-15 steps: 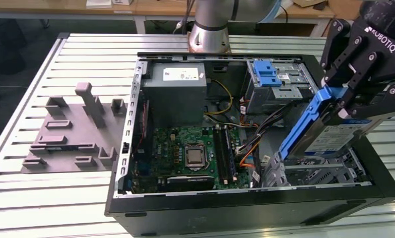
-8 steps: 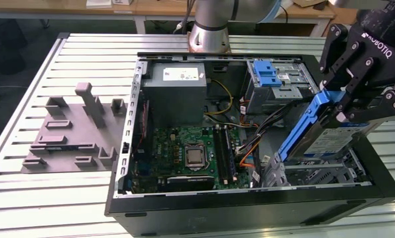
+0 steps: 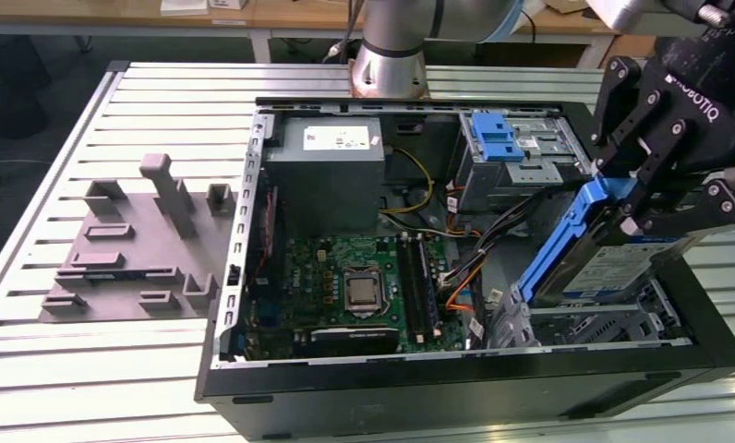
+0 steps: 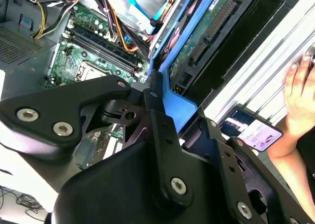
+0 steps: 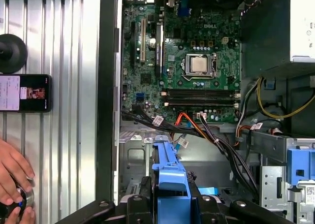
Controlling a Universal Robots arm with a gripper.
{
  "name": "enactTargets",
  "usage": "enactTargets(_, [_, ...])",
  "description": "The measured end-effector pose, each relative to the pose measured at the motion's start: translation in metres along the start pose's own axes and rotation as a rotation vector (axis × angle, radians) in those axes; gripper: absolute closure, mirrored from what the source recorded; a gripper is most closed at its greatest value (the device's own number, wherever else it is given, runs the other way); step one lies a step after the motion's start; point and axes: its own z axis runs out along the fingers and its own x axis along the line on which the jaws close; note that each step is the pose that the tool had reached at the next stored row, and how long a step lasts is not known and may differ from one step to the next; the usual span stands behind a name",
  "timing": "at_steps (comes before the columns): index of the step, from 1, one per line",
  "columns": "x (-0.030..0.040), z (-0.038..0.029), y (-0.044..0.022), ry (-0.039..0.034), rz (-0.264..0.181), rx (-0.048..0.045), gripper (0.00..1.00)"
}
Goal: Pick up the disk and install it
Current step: 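Insert the disk into the insertion slot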
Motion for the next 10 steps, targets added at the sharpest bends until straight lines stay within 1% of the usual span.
enactTargets(3, [0.0001, 0.0033, -0.0002, 0.0002, 0.000, 0.0000, 0.64])
enactTargets(10, [0.0001, 0.0035, -0.0002, 0.0003, 0.000, 0.0001, 0.64])
